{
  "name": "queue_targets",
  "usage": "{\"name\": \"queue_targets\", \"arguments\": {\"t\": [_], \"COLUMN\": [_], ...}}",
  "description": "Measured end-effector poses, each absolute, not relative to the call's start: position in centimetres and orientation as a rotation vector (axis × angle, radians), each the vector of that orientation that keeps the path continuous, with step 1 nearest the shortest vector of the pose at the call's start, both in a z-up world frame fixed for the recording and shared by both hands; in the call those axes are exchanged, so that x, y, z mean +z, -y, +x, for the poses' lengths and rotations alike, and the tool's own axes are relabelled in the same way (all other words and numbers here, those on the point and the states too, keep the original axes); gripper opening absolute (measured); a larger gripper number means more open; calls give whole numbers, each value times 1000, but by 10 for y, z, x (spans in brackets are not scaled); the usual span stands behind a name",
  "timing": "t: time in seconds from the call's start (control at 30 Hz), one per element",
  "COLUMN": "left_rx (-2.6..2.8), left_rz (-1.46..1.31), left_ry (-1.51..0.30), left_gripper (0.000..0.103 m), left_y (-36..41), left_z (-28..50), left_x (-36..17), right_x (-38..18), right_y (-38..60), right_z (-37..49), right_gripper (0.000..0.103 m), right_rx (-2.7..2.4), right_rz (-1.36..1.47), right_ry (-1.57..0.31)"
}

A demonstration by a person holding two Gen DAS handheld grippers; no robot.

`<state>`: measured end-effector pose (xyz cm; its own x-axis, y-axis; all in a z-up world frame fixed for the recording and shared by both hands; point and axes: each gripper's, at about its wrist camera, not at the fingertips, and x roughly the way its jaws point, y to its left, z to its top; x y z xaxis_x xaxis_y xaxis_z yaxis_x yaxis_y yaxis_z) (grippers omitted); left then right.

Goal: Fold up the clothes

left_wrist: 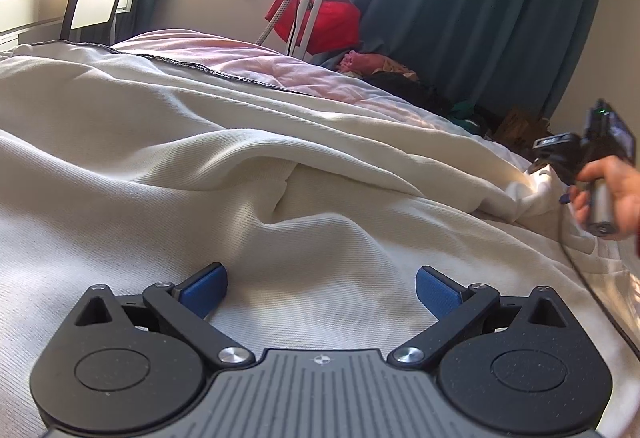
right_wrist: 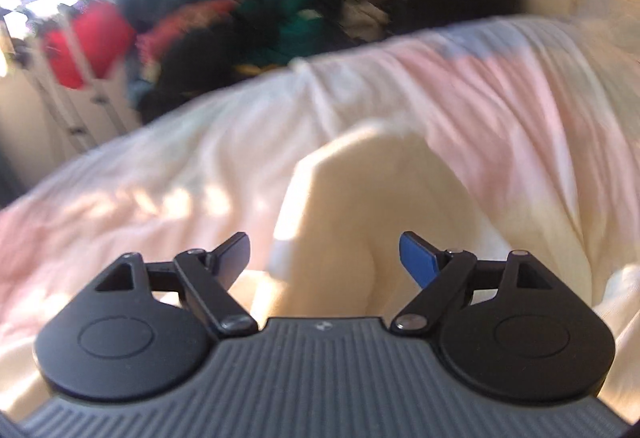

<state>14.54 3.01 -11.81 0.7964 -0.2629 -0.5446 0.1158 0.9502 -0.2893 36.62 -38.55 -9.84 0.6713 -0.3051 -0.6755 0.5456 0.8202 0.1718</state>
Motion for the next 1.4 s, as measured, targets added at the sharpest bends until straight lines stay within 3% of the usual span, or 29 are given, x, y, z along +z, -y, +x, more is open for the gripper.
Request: {"name": "queue_targets", "arguments": {"t": [0.07, 0.1, 0.13, 0.2, 0.3, 0.4, 0.47, 0.57, 0.77, 0.9, 0.97, 1.03, 1.1, 1.27, 1.33, 1.4], "left_rx": [-209, -210, -210, -211, -213, -216, -217, -217, -207, -193, -185, -180, -174, -167, -168, -170], "left_rz": [-255, -257, -256, -253, -259, -263, -270, -280, -255, -233, -221, -210, -195, -169, -171, -172], "left_ry": [-611, -609, -609, -609, -609, -612, -615, -619, -620, -622, -626, -625, -623, -619, -618, -618], "left_gripper": [103, 103, 103, 103, 103, 103, 103, 103, 103, 103, 103, 103, 103, 103, 103, 103], "left_y": [-31, -31, -31, -31, -32, -33, -35, -38, -36, -32, -29, -28, -26, -24, -25, -25], "left_z": [146, 147, 148, 148, 148, 148, 148, 146, 142, 140, 139, 139, 140, 139, 139, 139], "left_x": [-120, -120, -121, -121, -120, -120, -119, -117, -116, -116, -116, -116, -117, -118, -119, -119], "right_x": [-111, -117, -123, -119, -65, 1, 21, 3, -131, -186, -185, -184, -183, -180, -179, -182], "right_y": [386, 388, 388, 382, 371, 364, 368, 389, 442, 468, 474, 481, 488, 504, 511, 517], "right_z": [375, 375, 378, 382, 375, 332, 305, 267, 206, 186, 191, 196, 201, 214, 219, 223], "right_gripper": [61, 29, 8, 8, 8, 8, 8, 8, 10, 10, 25, 48, 51, 47, 12, 9], "right_rx": [-558, -580, -599, -609, -507, -414, -406, -443, -505, -369, -403, -437, -471, -556, -589, -598], "right_rz": [414, 425, 420, 394, 379, 415, 453, 560, 850, 1027, 1020, 1013, 1006, 986, 978, 1006], "right_ry": [-682, -687, -715, -724, -499, -149, -52, -52, -372, -462, -442, -423, -403, -354, -334, -297]}}
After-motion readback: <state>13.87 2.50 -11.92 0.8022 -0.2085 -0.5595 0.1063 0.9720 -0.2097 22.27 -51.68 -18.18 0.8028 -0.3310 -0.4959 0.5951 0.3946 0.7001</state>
